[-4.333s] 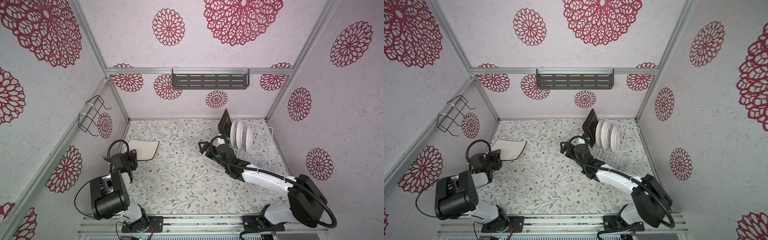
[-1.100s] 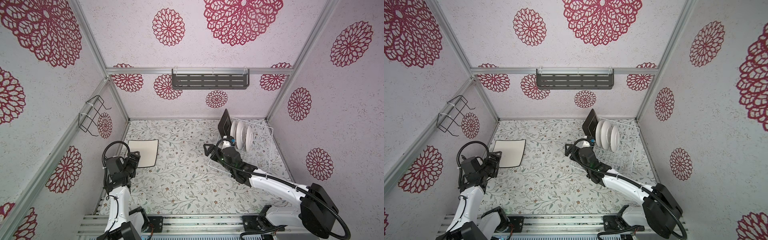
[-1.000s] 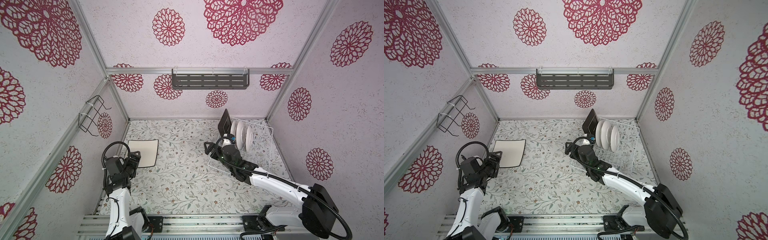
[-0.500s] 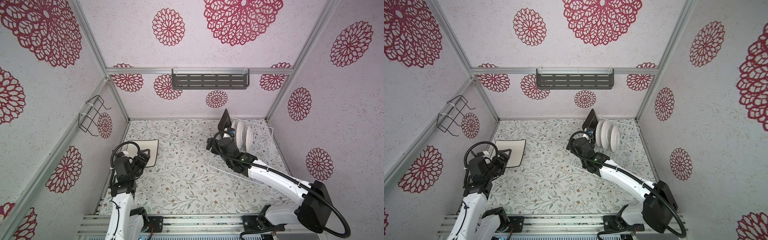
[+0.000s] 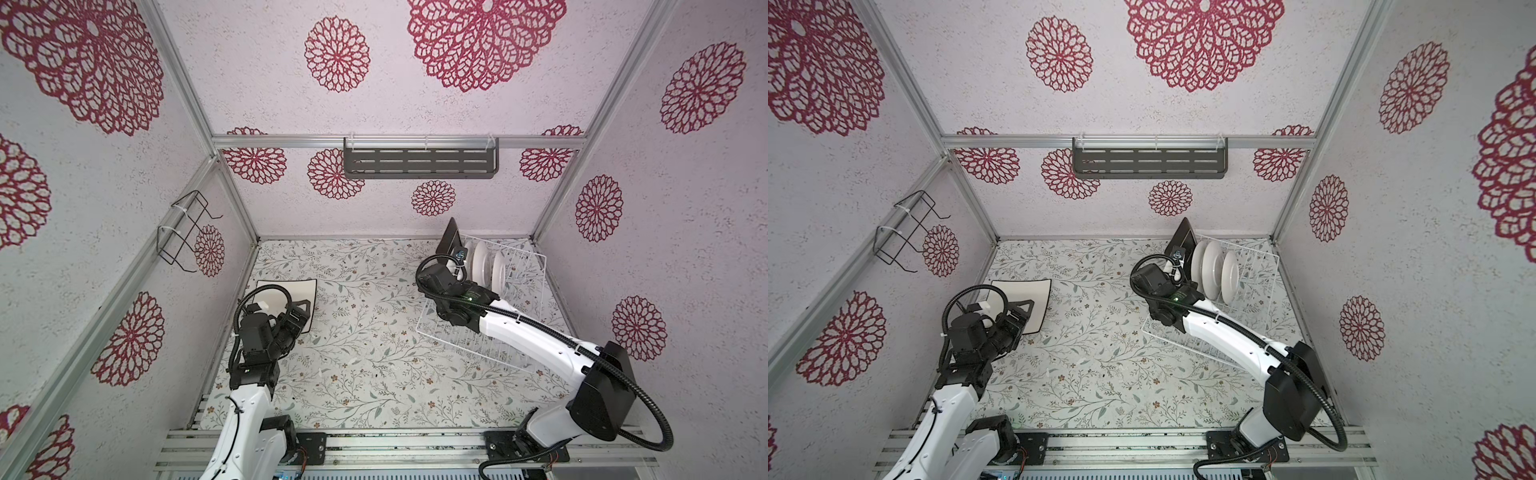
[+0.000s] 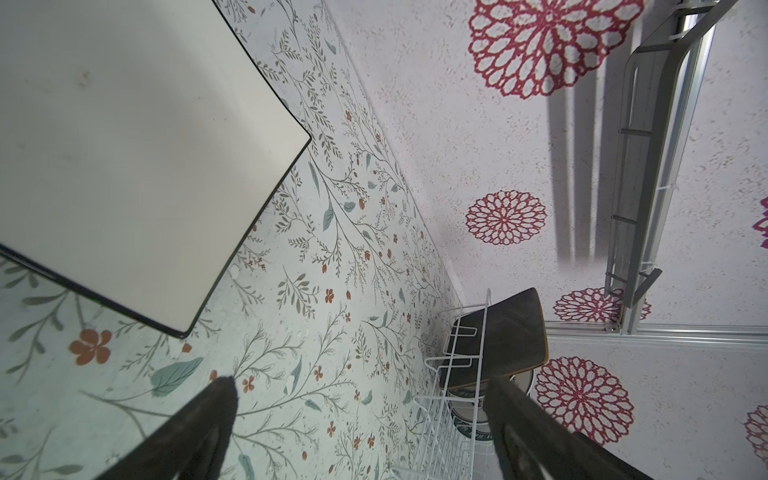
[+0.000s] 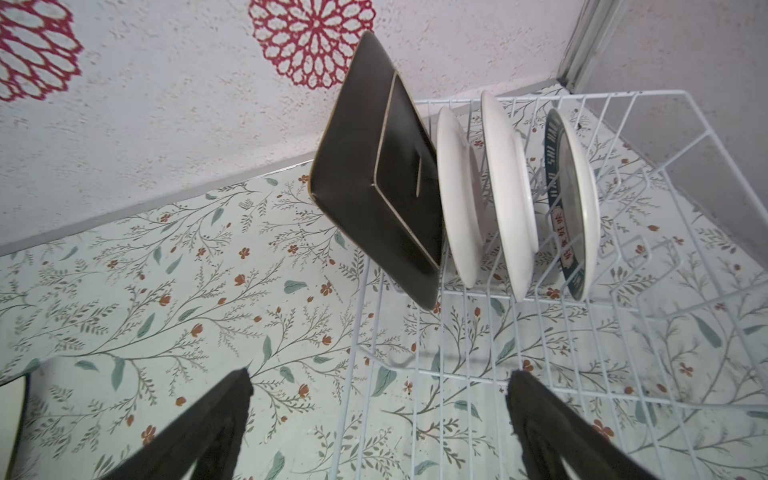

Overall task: Unload the plates from the dish rack
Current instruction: 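Raise the left gripper while the right gripper reaches the dark square plate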

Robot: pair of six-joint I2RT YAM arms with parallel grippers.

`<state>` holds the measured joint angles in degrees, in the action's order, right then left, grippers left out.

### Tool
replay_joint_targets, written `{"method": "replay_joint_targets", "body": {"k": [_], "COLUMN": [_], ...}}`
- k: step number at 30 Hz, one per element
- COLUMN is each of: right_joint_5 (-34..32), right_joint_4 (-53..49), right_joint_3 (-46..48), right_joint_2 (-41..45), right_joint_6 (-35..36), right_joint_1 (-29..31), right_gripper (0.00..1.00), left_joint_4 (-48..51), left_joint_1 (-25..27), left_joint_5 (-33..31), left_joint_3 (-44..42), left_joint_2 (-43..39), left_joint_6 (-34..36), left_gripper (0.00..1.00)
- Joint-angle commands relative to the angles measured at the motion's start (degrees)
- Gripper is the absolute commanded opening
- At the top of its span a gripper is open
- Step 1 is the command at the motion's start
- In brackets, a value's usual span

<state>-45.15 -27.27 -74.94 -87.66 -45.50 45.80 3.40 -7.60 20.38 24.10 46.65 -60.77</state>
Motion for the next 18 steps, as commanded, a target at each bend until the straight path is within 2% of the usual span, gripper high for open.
{"method": "replay_joint_targets", "body": {"k": [1, 6, 10, 18], "right_joint_5": [-5.1, -6.1, -8.4, -18.9], "right_joint_4": [-5.2, -6.6, -8.7, -14.5], "right_joint_3": [-3.3, -6.1, -8.7, -17.6], "right_joint_2": [-1.3, -3.9, -7.0, -17.6], "right_joint_6": [1.2, 2.3, 2.7, 3.2], "right_joint_1": [0.2, 0.2, 0.2, 0.2], "right_gripper": [0.99, 0.99, 0.99, 0.99], "left_joint_4": [-1.4, -0.3, -1.3, -5.8], "left_joint_1": [0.9, 1.0, 0.9, 1.2], "left_joint_5": [-1.0, -2.7, -1.7, 0.3], "left_joint_3": [0.0, 1.5, 3.0, 2.3], "left_joint_2": [-1.2, 0.3, 2.9, 7.0], "left_joint_6": [0.6, 2.6, 2.0, 0.3], "left_gripper": [0.97, 0.97, 0.97, 0.97]}}
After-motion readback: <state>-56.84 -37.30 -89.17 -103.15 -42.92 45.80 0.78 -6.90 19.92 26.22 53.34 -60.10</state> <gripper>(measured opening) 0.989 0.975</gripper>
